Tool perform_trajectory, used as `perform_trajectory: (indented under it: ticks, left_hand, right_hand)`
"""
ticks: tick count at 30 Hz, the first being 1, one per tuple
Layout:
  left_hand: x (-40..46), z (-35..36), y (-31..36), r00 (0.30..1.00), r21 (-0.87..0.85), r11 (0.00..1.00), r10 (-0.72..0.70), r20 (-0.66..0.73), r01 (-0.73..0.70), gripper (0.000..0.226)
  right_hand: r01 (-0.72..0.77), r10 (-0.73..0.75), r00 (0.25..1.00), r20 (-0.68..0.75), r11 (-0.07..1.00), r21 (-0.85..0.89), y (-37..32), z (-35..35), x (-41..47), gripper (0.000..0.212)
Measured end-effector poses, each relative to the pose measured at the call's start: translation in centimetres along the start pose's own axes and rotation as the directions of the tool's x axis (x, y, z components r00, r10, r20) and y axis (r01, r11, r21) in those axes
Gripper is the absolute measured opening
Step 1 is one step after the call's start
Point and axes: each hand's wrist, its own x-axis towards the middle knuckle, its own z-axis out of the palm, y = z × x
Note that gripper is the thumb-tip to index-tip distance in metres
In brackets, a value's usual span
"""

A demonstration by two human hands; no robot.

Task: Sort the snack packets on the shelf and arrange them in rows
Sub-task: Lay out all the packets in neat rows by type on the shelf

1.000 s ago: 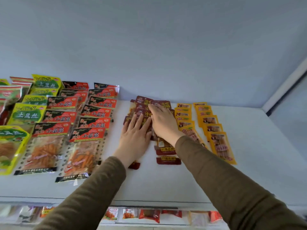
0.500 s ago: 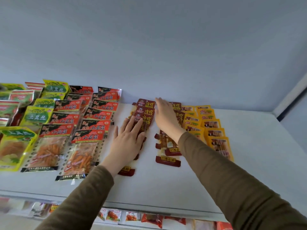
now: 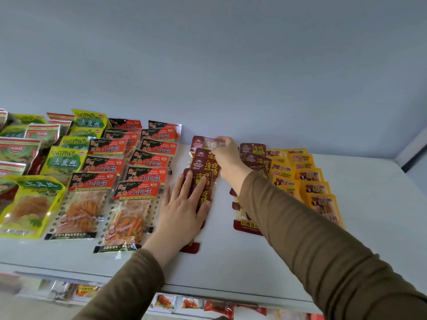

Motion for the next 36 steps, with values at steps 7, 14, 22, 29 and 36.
perform_trajectory:
  ticks: [7,14,22,29,36]
  left_hand:
    - [-1.7,-0.3,0.0,0.999,-0.001,1.0,-0.025,-0.02,0.025,0.065]
    - [-1.2,-0.8,0.2,0.999,-0.03,0.999,-0.042,0.019,0.042,0.067]
    - [-1.2,-0.4,0.6,0.998,-0.006,0.998,-0.062,0.014,0.062,0.067]
    - [0.4,-0.1,0.3,0.996,0.0,0.996,-0.094,-0.004,0.094,0.067]
    - [2.0,-1.4,-0.2,0.997,0.102,0.993,-0.059,0.045,0.054,0.068]
  right_hand:
    - [0.061,-0.04,0.996,0.085,0.966,-0.25,1.9,0.6,-0.6,0.044]
    - [-0.197,0.197,0.98,0.007,0.98,-0.041,0.9,0.5,1.6,0.028]
    - [-0.268,0.266,0.959,0.095,0.963,0.016,-0.6,1.2,2.1,0.011]
    - [0.052,-0.058,0.997,0.05,0.993,0.103,2.9,2.3,0.9,0.061]
    - [0.133,-0.133,0.991,0.006,0.991,0.013,1.7,4.9,2.6,0.054]
